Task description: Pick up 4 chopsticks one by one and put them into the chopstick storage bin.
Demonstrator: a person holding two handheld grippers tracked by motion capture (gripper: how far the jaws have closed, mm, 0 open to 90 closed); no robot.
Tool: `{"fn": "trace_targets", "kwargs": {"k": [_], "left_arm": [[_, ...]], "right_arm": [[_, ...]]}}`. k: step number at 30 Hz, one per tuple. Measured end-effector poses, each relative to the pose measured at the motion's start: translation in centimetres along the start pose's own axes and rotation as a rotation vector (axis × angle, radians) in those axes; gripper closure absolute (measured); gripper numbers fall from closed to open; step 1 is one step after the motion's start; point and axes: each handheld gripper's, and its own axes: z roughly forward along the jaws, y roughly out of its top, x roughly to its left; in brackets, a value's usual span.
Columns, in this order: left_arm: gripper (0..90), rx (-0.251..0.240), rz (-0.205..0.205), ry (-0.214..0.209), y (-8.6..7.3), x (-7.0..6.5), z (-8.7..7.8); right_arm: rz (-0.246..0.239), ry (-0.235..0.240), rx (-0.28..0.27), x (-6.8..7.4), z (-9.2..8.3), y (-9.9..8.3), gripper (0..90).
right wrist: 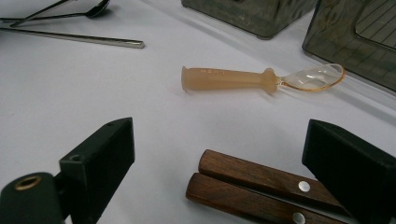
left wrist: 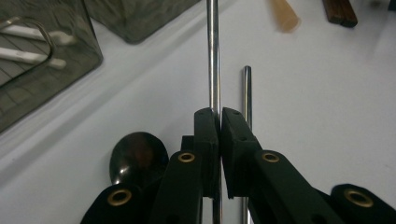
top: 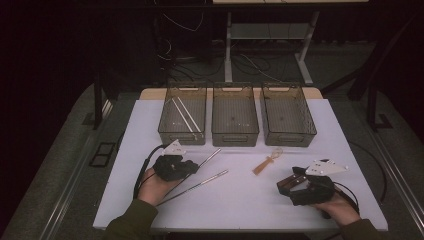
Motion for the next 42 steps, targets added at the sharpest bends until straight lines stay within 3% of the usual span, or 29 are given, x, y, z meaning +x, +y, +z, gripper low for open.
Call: {"fn": "trace_targets", "kwargs": {"k": [8, 17, 34, 42], "left_arm": [[85.3, -0.066, -0.013, -0.001, 0.9, 0.0, -1.2], [85.3, -0.138, -0.028, 0.009, 2.0, 0.9, -2.3], [85.2, -0.229, -0.027, 0.029, 3.7, 1.4, -4.7], [85.2, -0.269, -0.026, 0.053, 5.3, 2.5, -6.0]], "right_arm": [[0.003, -0.001, 0.0, 0.0, 0.0, 0.0, 9.5], [0.006, -0.001, -0.001, -0.1, 0.0, 0.0, 9.5], [0.009, -0.001, -0.001, -0.1, 0.0, -0.1, 9.5], [0.013, 0.0, 0.002, -0.2, -0.1, -0.1, 9.5]]}}
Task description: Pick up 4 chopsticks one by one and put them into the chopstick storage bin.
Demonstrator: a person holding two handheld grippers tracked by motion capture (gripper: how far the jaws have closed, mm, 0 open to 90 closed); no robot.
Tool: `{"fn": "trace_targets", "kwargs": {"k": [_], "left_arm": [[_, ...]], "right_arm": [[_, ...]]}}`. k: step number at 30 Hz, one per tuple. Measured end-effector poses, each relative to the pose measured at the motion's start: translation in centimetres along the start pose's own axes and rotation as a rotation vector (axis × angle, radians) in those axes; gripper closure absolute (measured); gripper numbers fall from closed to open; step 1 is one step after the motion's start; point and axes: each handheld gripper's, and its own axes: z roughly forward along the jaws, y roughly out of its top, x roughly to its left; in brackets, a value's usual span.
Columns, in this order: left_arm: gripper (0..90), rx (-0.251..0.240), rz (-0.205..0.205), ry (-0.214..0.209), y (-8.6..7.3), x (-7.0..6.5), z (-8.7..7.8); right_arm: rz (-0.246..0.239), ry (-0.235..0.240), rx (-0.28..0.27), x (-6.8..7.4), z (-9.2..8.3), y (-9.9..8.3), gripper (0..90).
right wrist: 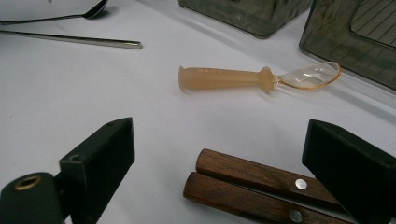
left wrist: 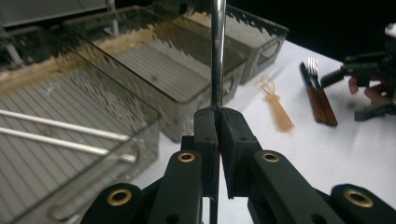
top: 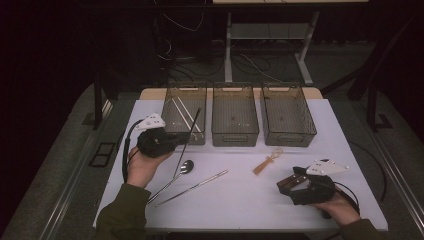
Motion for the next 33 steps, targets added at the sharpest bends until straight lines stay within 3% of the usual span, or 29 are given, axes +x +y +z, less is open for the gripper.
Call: {"fn": "trace_targets", "kwargs": {"k": [10, 23, 27, 33], "left_arm": [[85.2, -0.053, 0.007, 0.045, 3.7, 2.3, 0.1], [85.2, -0.112, 0.001, 0.125, 8.1, 7.0, 1.4], [85.2, -0.124, -0.02, 0.165, 8.3, 8.7, 1.9], [85.2, -0.087, -0.044, 0.218, 7.1, 10.7, 2.9]], "right_arm": [[0.003, -0.003, -0.007, 0.0, 0.0, 0.0, 9.5], [0.008, 0.0, -0.011, 0.0, -0.1, 0.0, 9.5], [0.008, 0.003, -0.013, -0.1, -0.1, 0.0, 9.5], [0.009, 0.005, -0.015, -0.1, -0.1, 0.0, 9.5]]}}
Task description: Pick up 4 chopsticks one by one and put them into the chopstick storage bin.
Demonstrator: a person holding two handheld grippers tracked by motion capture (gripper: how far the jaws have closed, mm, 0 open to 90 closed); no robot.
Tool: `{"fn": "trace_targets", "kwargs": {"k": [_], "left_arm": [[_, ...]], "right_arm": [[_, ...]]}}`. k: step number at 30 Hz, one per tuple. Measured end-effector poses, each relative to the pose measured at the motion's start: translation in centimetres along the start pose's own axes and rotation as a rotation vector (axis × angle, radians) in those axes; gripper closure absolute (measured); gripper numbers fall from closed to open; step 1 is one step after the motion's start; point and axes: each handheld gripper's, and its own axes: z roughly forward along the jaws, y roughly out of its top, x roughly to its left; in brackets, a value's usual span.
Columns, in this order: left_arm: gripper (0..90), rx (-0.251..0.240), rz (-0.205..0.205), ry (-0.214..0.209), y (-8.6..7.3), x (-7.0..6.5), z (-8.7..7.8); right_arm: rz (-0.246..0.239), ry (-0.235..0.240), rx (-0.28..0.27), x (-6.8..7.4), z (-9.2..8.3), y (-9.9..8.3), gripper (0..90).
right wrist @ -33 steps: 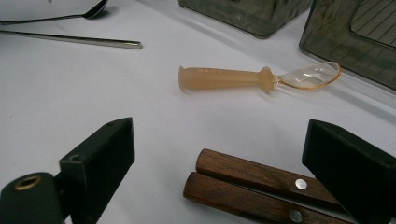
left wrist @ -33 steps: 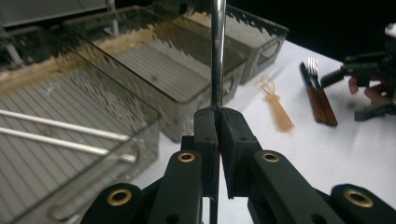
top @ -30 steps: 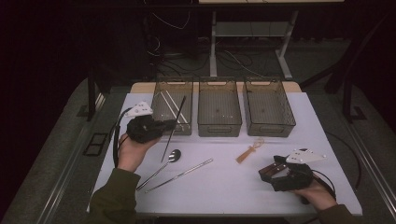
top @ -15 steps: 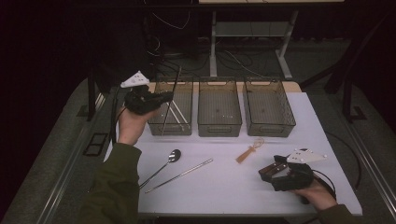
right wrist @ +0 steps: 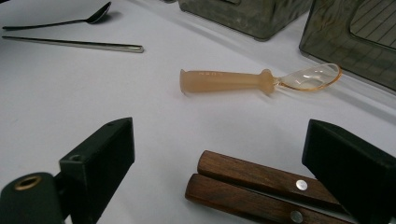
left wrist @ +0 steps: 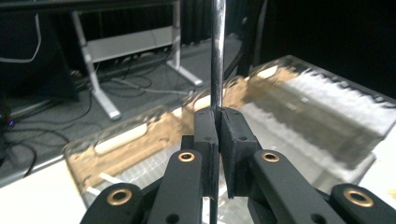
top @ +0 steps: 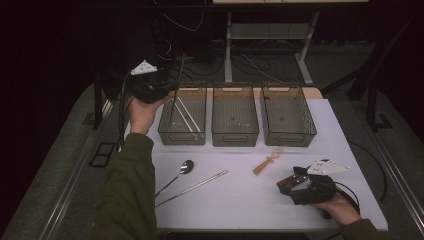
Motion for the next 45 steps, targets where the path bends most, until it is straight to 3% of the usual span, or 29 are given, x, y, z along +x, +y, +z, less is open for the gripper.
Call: {"fn": "trace_targets", "kwargs": {"k": [11, 18, 23, 35, 39, 45], "left_arm": [[85.2, 0.11, -0.042, 0.023, -3.2, 1.3, 1.8], [85.2, 0.185, -0.054, 0.046, -4.3, 1.6, 2.9], [85.2, 0.225, -0.058, 0.048, -4.9, 1.6, 3.7], [84.9, 0.256, -0.081, 0.076, -5.7, 1.1, 6.6], [84.9, 0.3, -0.058, 0.104, -5.7, 0.9, 7.6], [83.7, 0.345, -0.05, 0.113, -5.7, 0.9, 7.9]], "right_arm": [[0.011, -0.005, 0.006, 0.0, 0.0, -0.1, 9.5], [0.008, -0.005, 0.012, 0.0, 0.1, -0.2, 9.5], [0.007, -0.005, 0.012, 0.0, 0.1, -0.2, 9.5], [0.006, 0.003, 0.013, 0.2, 0.1, -0.2, 9.5], [-0.002, 0.005, 0.011, 0.1, 0.2, -0.2, 9.6], [-0.001, 0.009, 0.012, 0.3, 0.2, -0.2, 9.5]]}}
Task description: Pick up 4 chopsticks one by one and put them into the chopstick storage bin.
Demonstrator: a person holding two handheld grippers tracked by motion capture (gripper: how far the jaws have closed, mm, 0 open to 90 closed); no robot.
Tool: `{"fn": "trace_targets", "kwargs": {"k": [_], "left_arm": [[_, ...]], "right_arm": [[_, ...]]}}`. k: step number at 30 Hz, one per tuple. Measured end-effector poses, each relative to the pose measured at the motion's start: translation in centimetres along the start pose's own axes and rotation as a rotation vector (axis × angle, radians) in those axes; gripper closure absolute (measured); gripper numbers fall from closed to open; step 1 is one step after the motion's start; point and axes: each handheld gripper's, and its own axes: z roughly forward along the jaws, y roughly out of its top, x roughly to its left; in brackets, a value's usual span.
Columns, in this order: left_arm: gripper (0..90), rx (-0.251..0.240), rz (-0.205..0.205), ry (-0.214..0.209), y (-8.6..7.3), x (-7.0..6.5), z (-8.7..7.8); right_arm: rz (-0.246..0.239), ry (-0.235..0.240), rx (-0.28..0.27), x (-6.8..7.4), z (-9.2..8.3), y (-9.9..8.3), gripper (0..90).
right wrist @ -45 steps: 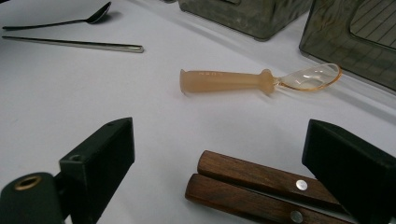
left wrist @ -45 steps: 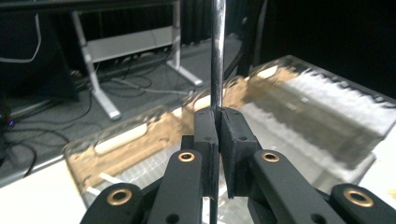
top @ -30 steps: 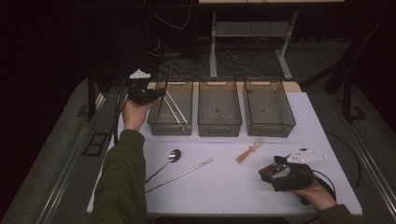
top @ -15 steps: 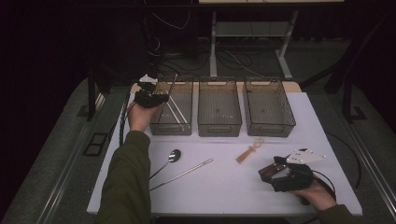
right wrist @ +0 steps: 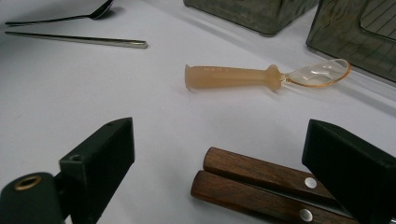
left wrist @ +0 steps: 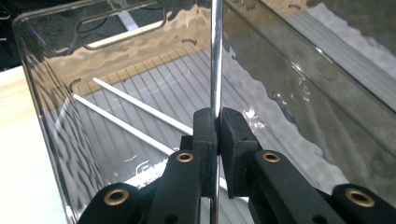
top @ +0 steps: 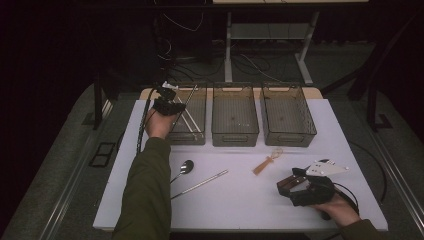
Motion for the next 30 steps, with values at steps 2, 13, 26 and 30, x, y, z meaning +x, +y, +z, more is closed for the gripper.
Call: {"fn": "trace_targets", "kwargs": {"k": [2, 13, 26, 30], "left_arm": [[77.2, 0.003, 0.008, 0.017, 0.0, 0.0, 0.0], [50.7, -0.067, 0.021, -0.041, 0.0, -0.6, -1.3], [29.4, -0.112, 0.107, -0.154, -1.6, -3.6, -6.9], [28.0, -0.138, 0.117, -0.18, -2.6, -4.5, -8.7]], "right_arm": [[-0.002, 0.0, 0.0, 0.0, 0.0, 0.0, 9.5], [-0.002, 0.0, 0.004, 0.0, 0.1, 0.0, 9.5], [-0.007, -0.003, -0.002, 0.0, 0.0, 0.1, 9.5], [-0.007, -0.004, -0.001, 0.1, 0.0, 0.1, 9.5]]}}
